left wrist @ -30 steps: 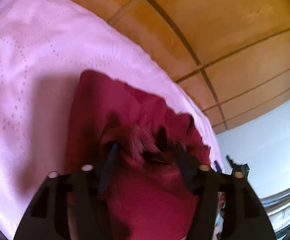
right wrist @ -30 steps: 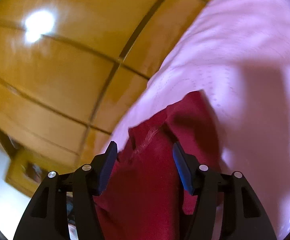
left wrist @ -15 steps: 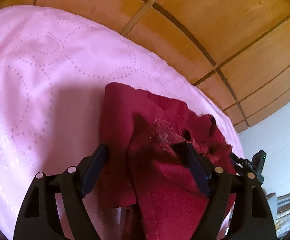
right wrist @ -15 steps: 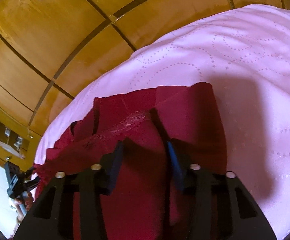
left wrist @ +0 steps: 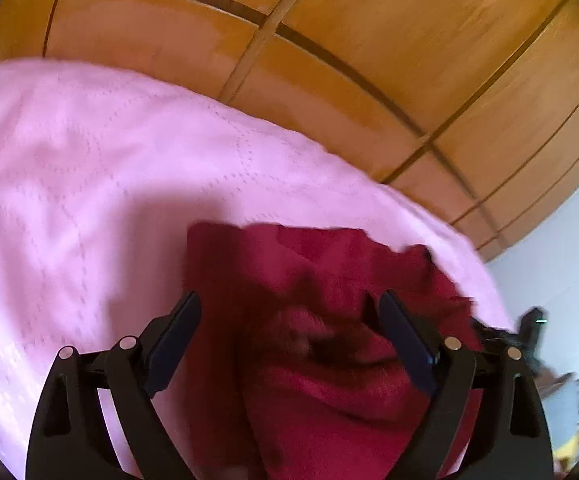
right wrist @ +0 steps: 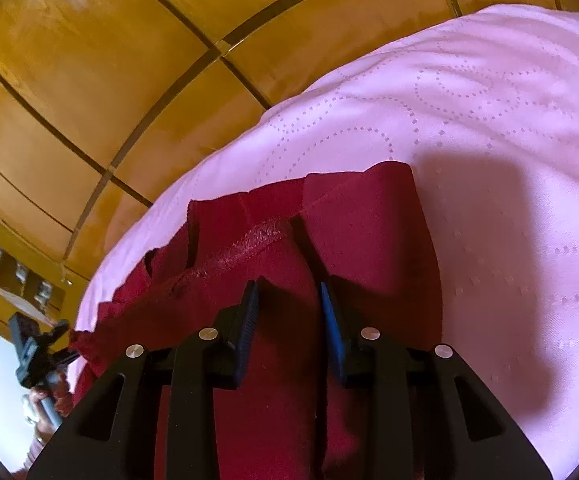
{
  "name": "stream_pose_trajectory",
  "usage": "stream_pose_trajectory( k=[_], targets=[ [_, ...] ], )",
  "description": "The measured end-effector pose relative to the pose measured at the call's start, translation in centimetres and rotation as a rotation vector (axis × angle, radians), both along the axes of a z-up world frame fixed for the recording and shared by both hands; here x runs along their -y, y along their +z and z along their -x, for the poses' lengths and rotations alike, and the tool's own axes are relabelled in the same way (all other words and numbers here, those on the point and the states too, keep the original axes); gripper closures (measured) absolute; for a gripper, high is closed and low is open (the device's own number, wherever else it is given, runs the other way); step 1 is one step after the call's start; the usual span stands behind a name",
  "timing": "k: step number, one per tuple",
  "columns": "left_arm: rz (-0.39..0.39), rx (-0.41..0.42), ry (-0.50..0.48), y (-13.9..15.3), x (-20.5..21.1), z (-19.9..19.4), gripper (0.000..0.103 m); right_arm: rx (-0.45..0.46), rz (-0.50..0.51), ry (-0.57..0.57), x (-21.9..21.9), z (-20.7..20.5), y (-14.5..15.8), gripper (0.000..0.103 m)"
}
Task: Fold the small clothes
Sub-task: 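Lay the folded hem onto the garment and open both grippers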
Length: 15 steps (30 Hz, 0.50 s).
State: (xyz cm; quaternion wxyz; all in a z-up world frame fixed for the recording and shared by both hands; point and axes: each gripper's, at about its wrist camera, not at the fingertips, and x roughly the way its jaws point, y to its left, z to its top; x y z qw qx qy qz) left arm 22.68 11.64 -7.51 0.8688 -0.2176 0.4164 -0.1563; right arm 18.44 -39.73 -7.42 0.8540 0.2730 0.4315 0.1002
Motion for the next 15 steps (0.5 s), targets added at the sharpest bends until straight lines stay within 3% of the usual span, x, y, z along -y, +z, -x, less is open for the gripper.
stream_pose_trajectory(
  k=[2, 7, 9, 12, 15],
  targets=[
    [0.000, -0.001, 0.008, 0.2, -0.3, -0.4, 0.014, 0.004, -0.011, 0.017, 0.0, 0.1, 0.1, 0.058],
    [0.139, 0.018, 0.013, 0.0, -3.3, 1.0, 0.014, 0.007, 0.030, 0.058, -0.5, 0.0, 0.3, 0.058],
    [0.143, 0.034, -0.007, -0.1, -3.8, 1.7, 0.014, 0.011, 0.034, 0.062, -0.7, -0.3, 0.3, 0.058],
    [0.075, 0.046, -0.081, -0.2, -3.7, 2.8, 0.014, 0.017, 0.057, 0.082, -1.2, -0.7, 0.5, 0.060],
    [-0.044, 0.070, -0.167, 0.0, -1.4, 3.3, 0.014, 0.017, 0.120, 0.107, -2.1, -0.9, 0.6, 0.072]
  ],
)
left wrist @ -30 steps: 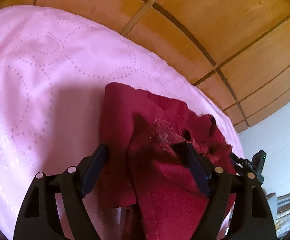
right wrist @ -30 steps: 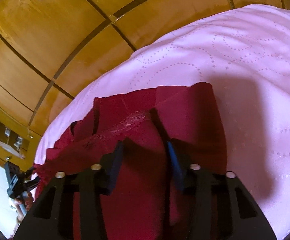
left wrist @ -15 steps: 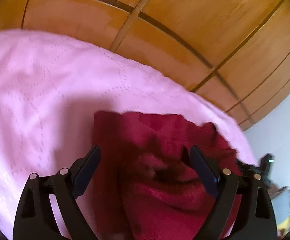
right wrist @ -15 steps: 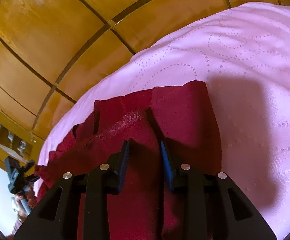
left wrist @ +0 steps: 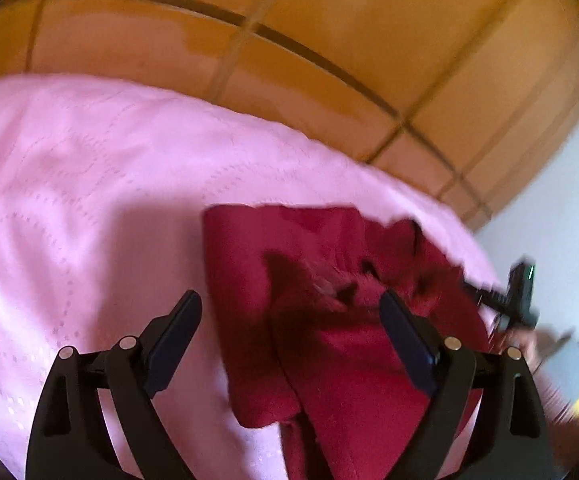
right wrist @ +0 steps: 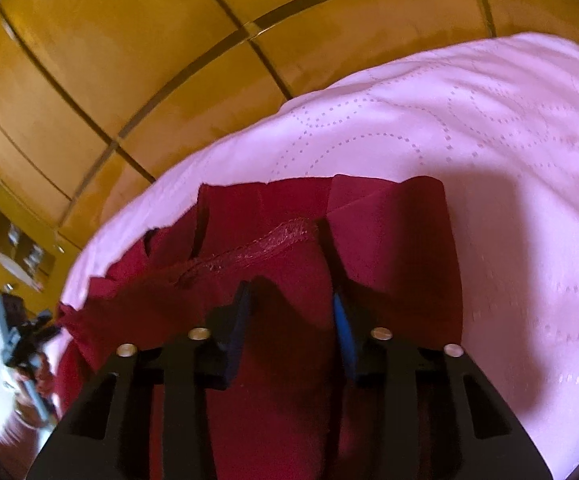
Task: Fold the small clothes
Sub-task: 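Lay the folded hem onto the garment and open both grippers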
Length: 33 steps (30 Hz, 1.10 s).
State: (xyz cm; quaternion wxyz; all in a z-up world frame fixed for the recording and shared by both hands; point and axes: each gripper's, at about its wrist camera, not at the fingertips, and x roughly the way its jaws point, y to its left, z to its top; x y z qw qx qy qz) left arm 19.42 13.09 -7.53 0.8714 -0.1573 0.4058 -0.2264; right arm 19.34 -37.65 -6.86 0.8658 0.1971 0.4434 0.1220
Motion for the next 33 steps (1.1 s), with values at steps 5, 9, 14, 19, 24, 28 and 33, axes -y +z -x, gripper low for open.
stream_pose_trajectory(
  k=[5, 9, 14, 19, 24, 28, 33],
  targets=[
    [-0.193, 0.081, -0.070, 0.8, 4.2, -0.8, 0.037, 0.026, 0.096, 0.031, -1.4, 0.3, 0.8, 0.093],
    [-0.226, 0.010, -0.094, 0.6, 5.5, -2.3, 0.087, 0.079, 0.134, 0.031, -1.7, 1.0, 2.5, 0.096],
    [-0.073, -0.009, 0.044, 1.8, 3.8, -3.4, 0.092, 0.186, 0.087, -0.068, 0.1, 1.2, 5.4, 0.096],
    [-0.158, -0.072, 0.121, -0.8, 5.0, -5.4, 0.083, 0.061, 0.111, -0.119, 0.8, -1.3, 1.1, 0.096],
    [-0.080, -0.058, 0.091, -1.3, 4.3, -4.0, 0.024, 0.046, -0.021, -0.161, 2.0, -0.9, -1.3, 0.094],
    [-0.125, -0.037, 0.035, -1.2, 4.7, -2.6, 0.030, 0.063, -0.039, -0.100, 1.6, -0.7, -0.9, 0.075],
    [-0.214, -0.101, 0.068, -1.4, 5.5, -3.3, 0.087, 0.027, 0.042, -0.092, 0.1, -1.3, 0.2, 0.096]
  ],
)
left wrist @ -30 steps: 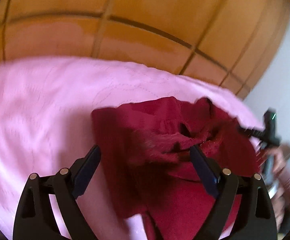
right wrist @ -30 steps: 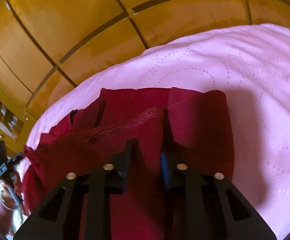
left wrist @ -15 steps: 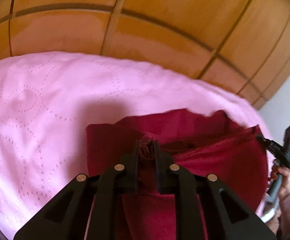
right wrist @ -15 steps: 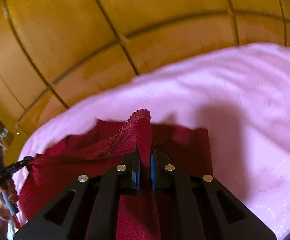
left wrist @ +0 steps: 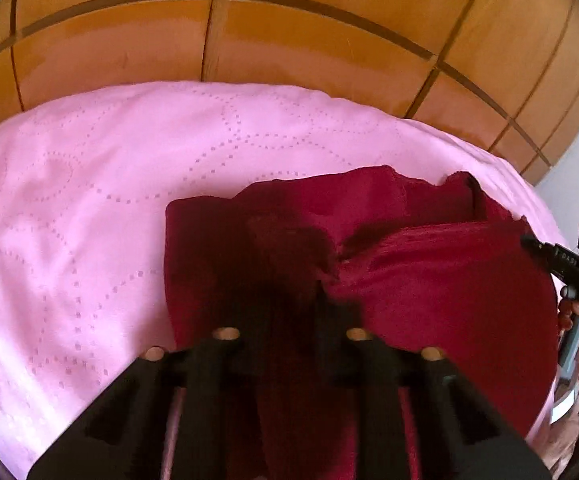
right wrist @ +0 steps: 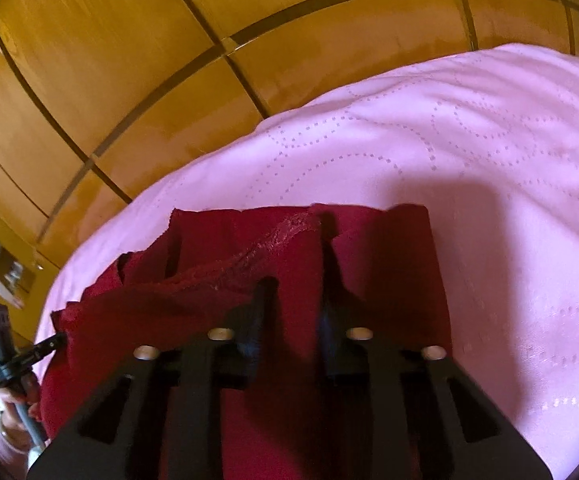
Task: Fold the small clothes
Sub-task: 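Lay the folded hem onto the garment and open both grippers, then press the folded garment flat with both open grippers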
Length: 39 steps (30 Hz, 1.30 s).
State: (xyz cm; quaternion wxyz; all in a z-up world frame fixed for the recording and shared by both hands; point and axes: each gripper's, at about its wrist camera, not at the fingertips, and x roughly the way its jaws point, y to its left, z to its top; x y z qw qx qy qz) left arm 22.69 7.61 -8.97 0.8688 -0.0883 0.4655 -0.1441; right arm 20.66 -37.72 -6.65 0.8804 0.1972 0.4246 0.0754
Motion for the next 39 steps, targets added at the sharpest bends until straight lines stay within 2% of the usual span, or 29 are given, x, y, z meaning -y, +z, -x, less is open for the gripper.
stream_pose_trajectory(
  k=[5, 8, 11, 12, 15, 17, 19, 20, 21, 22, 24, 26, 28, 30, 34, 36, 39],
  targets=[
    [0.045, 0.061, 0.071, 2.9, -0.7, 0.0, 0.089, 0.105, 0.054, -0.050, 0.4, 0.5, 4.2, 0.096],
    [-0.002, 0.048, 0.105, 2.0, 0.1, -1.4, 0.089, 0.058, 0.083, -0.076, 0.7, -0.8, 2.9, 0.096],
    [-0.009, 0.001, 0.151, -0.5, 0.4, -2.7, 0.087, 0.005, 0.092, -0.105, 0.8, -2.1, -0.2, 0.096],
    [-0.006, -0.013, 0.167, -1.5, 0.4, -3.0, 0.084, -0.001, 0.081, -0.115, 1.0, -2.1, -0.8, 0.096],
    [0.006, 0.025, 0.190, -2.2, 0.3, -2.6, 0.065, 0.018, 0.028, -0.143, 1.5, -1.9, -1.9, 0.095],
    [0.038, 0.048, 0.162, -2.2, 0.5, -2.1, 0.037, 0.025, 0.017, -0.134, 1.5, -1.9, -1.9, 0.090],
    [0.017, 0.072, 0.165, -1.5, 0.7, -1.2, 0.026, 0.029, -0.003, -0.120, 1.5, -1.8, -1.8, 0.078],
    [-0.010, 0.090, 0.189, -1.0, 0.5, -0.5, 0.026, 0.029, -0.001, -0.117, 1.4, -1.7, -1.5, 0.074],
    [-0.026, 0.101, 0.209, -0.4, 0.3, 0.1, 0.026, 0.034, 0.019, -0.124, 1.3, -1.3, -1.0, 0.067],
    [-0.035, 0.111, 0.234, 0.2, -0.1, 0.7, 0.027, 0.054, 0.082, -0.154, 1.0, -0.6, 0.2, 0.065],
    [-0.036, 0.124, 0.307, 1.5, -1.2, 2.2, 0.033, 0.117, 0.173, -0.165, 0.0, 0.7, 2.2, 0.065],
    [-0.005, 0.120, 0.336, 2.2, -1.6, 2.8, 0.050, 0.191, 0.221, -0.096, -1.9, 1.9, 4.3, 0.065],
    [0.005, 0.106, 0.305, 2.6, -0.7, 2.2, 0.057, 0.208, 0.297, 0.019, -4.7, 1.9, 5.4, 0.065],
    [-0.032, 0.093, 0.238, 2.6, 1.4, 0.5, 0.064, 0.171, 0.361, 0.098, -6.7, 1.0, 5.1, 0.069],
    [-0.108, 0.054, 0.146, 1.7, 4.2, -2.5, 0.066, 0.028, 0.412, 0.166, -8.8, -2.1, 2.0, 0.076],
    [-0.146, 0.021, 0.152, 0.3, 4.5, -4.7, 0.066, -0.001, 0.429, 0.153, -8.6, -2.9, 0.8, 0.076],
    [-0.123, 0.037, 0.173, -0.8, 4.0, -6.0, 0.069, -0.014, 0.422, 0.087, -7.4, -4.2, -0.7, 0.077]
  ],
)
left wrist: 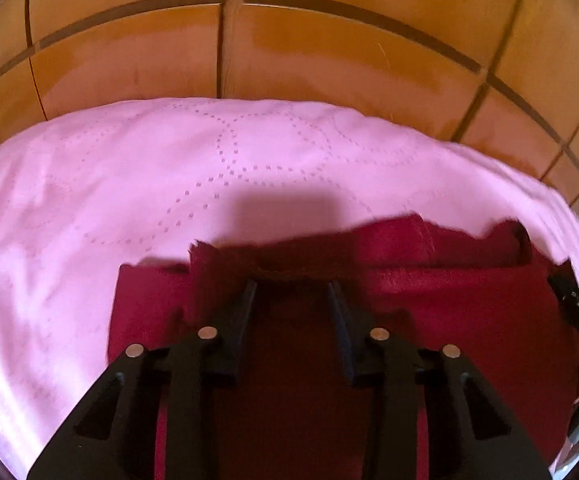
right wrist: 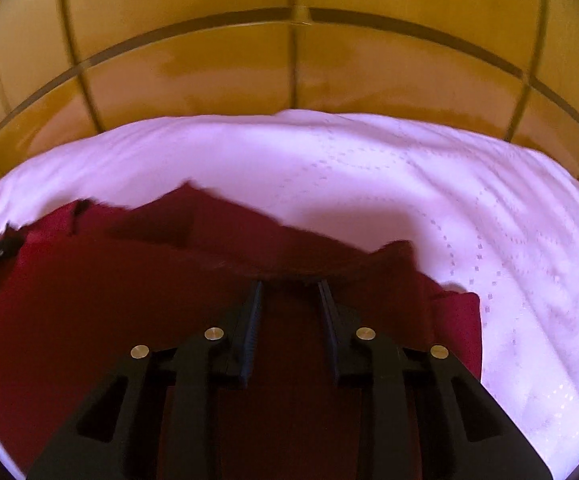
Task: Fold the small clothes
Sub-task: 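Press the folded garment flat with both open grippers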
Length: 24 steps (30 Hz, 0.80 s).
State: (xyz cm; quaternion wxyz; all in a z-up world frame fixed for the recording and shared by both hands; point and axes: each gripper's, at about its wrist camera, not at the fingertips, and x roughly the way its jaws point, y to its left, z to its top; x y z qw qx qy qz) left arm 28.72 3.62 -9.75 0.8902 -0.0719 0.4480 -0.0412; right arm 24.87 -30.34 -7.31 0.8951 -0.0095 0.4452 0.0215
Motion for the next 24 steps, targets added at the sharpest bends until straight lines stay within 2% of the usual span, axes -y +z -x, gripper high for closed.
stream_pose_trajectory(
  k=[3, 6, 8, 12, 13, 14, 15, 16, 20, 24],
  targets=[
    [-0.015, 0.071, -0.019, -1.0, 0.0, 0.7, 0.068, 0.026, -0.021, -0.029, 0.5, -0.2, -1.1, 0.078],
    [0.010, 0.088, -0.015, -1.1, -0.2, 1.1, 0.068, 0.047, 0.002, -0.027, -0.1, -0.1, -1.2, 0.078],
    [0.040, 0.088, -0.013, -1.1, -0.6, 1.2, 0.068, 0.055, -0.048, -0.030, 0.4, 0.0, -1.1, 0.078],
    [0.051, 0.068, -0.034, -0.6, -1.0, 1.7, 0.067, 0.102, -0.157, -0.056, 2.1, 0.5, -0.2, 0.078],
    [0.059, 0.074, -0.034, -0.1, -1.5, 2.7, 0.059, 0.123, -0.161, -0.089, 2.6, 1.1, 0.4, 0.073],
    [0.079, 0.088, -0.033, 0.4, -1.9, 3.6, 0.038, 0.159, -0.158, -0.141, 3.3, 2.3, 1.2, 0.071],
    [0.088, 0.102, -0.022, 0.7, -2.3, 4.5, 0.028, 0.191, -0.171, -0.170, 3.8, 3.5, 1.9, 0.070],
    [0.111, 0.131, -0.008, 1.1, -2.6, 5.8, 0.023, 0.211, -0.191, -0.181, 4.2, 4.7, 2.4, 0.070],
    [0.180, 0.140, -0.042, 1.2, -2.0, 8.7, 0.022, 0.225, -0.219, -0.173, 3.9, 8.6, 3.3, 0.070],
    [0.099, 0.130, -0.091, 0.0, 0.2, 9.5, 0.021, 0.208, -0.187, -0.084, 2.1, 9.4, 2.8, 0.070]
  ],
)
